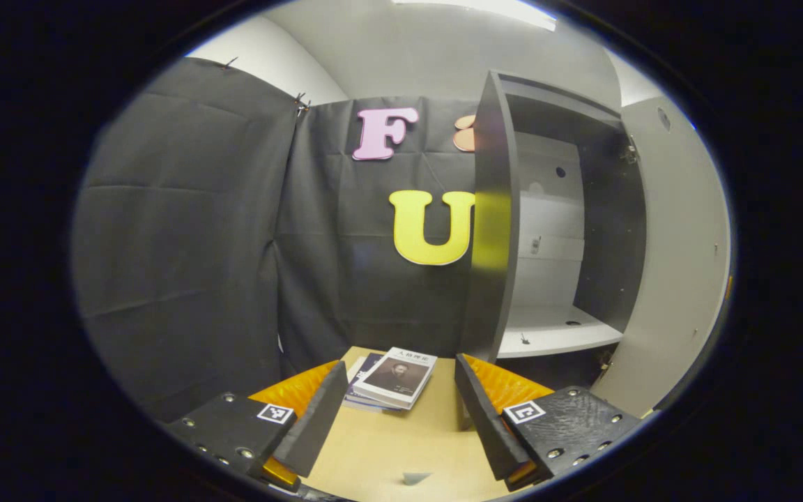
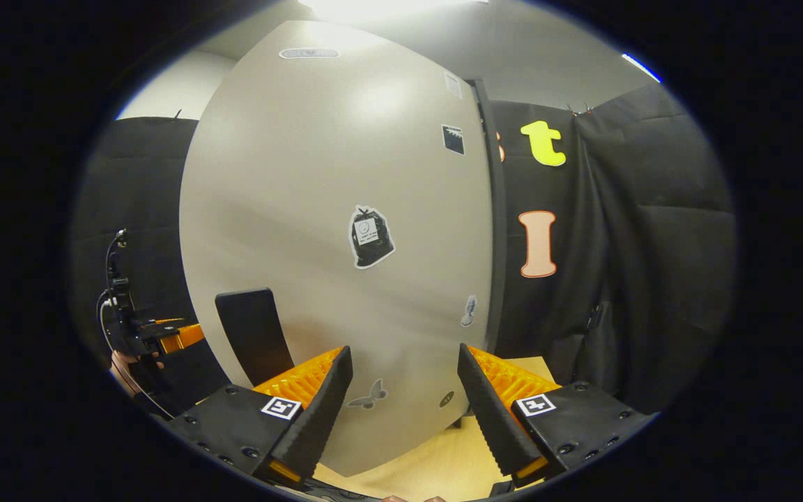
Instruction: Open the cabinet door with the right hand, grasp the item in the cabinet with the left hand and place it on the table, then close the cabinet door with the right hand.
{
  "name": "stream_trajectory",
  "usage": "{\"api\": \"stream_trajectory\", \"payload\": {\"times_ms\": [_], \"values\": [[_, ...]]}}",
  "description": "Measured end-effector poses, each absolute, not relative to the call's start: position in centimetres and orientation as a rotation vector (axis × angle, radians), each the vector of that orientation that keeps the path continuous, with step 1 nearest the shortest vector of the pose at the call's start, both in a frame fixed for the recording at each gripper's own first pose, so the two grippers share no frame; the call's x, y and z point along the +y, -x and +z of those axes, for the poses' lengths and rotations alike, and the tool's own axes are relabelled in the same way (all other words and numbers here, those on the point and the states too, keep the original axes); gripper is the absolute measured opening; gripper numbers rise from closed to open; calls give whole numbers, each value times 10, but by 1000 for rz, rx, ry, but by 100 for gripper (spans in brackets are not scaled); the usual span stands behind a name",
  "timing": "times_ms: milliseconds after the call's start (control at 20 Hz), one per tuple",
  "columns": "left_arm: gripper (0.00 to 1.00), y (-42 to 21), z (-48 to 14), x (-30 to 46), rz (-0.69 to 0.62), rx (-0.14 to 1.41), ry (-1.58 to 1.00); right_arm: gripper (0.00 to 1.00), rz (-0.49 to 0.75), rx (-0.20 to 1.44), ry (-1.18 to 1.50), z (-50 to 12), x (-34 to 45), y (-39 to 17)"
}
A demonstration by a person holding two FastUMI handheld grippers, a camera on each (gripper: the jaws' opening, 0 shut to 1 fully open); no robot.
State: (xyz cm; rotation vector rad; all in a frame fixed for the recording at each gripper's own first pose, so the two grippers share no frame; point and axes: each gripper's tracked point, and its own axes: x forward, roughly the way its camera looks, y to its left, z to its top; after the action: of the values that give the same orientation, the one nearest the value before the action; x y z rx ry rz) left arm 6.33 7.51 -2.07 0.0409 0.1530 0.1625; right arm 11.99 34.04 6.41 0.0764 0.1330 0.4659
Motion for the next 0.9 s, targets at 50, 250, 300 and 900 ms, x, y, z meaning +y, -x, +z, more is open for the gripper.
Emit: {"api": "stream_trajectory", "payload": {"times_ms": [50, 250, 300, 900], "values": [[92, -62, -21, 80, 163, 153, -35, 96, 493, 147, -106, 61, 353, -121], [91, -63, -18, 106, 174, 150, -29, 96, 557, 190, -214, 58, 394, -124], [92, -64, -18, 111, 178, 148, -35, 96, 557, 196, -210, 56, 396, -133], [93, -68, -12, 77, 14, 150, 25, 97, 403, 131, -224, 62, 342, -146]]}}
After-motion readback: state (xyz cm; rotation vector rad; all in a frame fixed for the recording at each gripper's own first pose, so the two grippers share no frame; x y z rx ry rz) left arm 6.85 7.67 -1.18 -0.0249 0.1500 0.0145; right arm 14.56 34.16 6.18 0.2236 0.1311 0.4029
